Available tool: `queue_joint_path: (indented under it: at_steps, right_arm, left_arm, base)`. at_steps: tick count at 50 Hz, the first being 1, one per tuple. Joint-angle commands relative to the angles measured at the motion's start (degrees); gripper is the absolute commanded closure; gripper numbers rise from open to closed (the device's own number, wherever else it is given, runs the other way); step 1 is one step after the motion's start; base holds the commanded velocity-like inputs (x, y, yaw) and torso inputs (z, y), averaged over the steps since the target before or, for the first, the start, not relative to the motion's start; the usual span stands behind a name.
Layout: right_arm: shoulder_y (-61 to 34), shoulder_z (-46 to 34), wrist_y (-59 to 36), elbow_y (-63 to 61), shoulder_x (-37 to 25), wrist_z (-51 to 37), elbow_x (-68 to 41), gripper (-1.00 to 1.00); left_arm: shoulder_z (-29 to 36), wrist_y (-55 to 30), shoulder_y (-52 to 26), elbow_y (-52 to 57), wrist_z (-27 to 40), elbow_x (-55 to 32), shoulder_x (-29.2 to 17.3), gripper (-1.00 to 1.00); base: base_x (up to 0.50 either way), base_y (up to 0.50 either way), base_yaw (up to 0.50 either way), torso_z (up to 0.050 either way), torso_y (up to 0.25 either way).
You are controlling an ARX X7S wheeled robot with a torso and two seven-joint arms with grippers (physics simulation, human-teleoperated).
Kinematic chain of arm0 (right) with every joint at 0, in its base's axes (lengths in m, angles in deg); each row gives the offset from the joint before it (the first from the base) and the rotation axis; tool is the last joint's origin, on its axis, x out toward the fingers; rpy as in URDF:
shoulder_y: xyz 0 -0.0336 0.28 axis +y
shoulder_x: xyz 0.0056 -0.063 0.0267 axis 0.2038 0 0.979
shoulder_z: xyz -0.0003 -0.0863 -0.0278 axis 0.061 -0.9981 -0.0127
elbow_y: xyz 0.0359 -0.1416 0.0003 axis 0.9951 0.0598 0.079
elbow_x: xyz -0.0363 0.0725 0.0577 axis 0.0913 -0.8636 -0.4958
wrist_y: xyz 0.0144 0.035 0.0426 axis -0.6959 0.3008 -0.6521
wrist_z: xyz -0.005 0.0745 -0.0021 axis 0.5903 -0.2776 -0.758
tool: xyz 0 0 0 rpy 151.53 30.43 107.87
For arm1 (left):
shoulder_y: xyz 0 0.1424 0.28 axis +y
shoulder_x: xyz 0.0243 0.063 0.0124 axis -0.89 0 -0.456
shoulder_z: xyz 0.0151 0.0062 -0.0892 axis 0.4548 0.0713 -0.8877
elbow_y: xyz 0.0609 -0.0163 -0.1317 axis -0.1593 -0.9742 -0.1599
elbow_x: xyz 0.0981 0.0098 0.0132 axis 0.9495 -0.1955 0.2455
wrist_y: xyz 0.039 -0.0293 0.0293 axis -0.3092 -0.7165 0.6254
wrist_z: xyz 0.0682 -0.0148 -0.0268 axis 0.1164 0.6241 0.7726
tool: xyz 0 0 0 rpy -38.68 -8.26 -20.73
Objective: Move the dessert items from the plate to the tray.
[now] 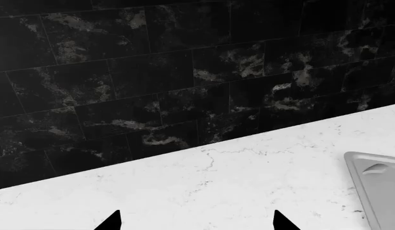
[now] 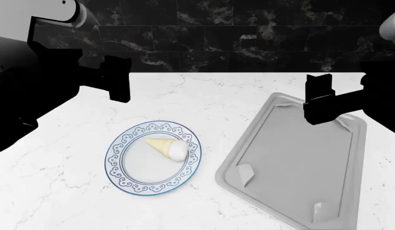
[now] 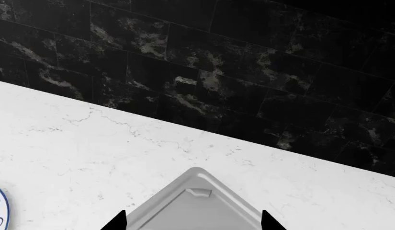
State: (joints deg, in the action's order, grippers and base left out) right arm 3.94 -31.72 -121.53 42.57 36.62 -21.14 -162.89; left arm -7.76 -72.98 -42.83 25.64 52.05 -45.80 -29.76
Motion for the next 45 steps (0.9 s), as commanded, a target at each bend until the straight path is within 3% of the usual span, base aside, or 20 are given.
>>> queue_joint_path:
  at_steps: [1, 3, 7, 13, 24, 29, 45]
  right_arm:
    - [-0.61, -1.25, 1.24, -0.24, -1.66, -0.48, -2.48, -1.0]
    - [-0.62, -1.16, 1.28, -0.19, -2.0, -0.2, -2.65, -1.0]
    - [-0.3, -0.71, 1.2, -0.22, -2.48, 0.71, -2.48, -1.0]
    - [0.28, -0.13, 0.98, -0.38, -2.7, 2.16, -1.71, -1.0]
    - [0.8, 0.28, 1.12, -0.87, -3.21, 3.65, -1.11, -1.0]
    - [1.36, 0.59, 1.17, -1.03, -3.3, 4.48, -0.43, -1.0]
    - [1.5, -0.06, 0.48, -0.09, -2.75, 6.96, 2.17, -1.0]
  left_arm:
    - [3.75, -2.34, -5.57, -2.54, -4.04, -1.86, -0.63, -1.0]
    - [5.93, -4.06, -8.56, -4.59, -6.94, -1.61, -0.3, -1.0]
    - [13.54, -5.55, -14.37, -8.1, -19.95, 6.97, -0.11, -1.0]
    - [28.92, -1.22, -22.09, -11.7, -41.66, 22.64, -0.17, -1.0]
    - [48.5, 7.63, -29.65, -17.15, -67.4, 36.15, 1.4, -1.0]
    - [55.21, 10.55, -31.97, -22.12, -76.6, 40.35, 2.84, -1.0]
    - [68.4, 16.5, -34.29, -29.54, -99.8, 45.1, 5.43, -1.0]
  base:
    - [0.0, 0.0, 0.0, 0.0, 0.0]
    - [0.0, 0.0, 0.0, 0.0, 0.0]
    - [0.0, 0.0, 0.0, 0.0, 0.0]
    - [0.0, 0.0, 0.0, 0.0, 0.0]
    - [0.0, 0.0, 0.0, 0.0, 0.0]
    - [0.0, 0.0, 0.0, 0.0, 0.0]
    - [0.0, 0.0, 0.0, 0.0, 0.0]
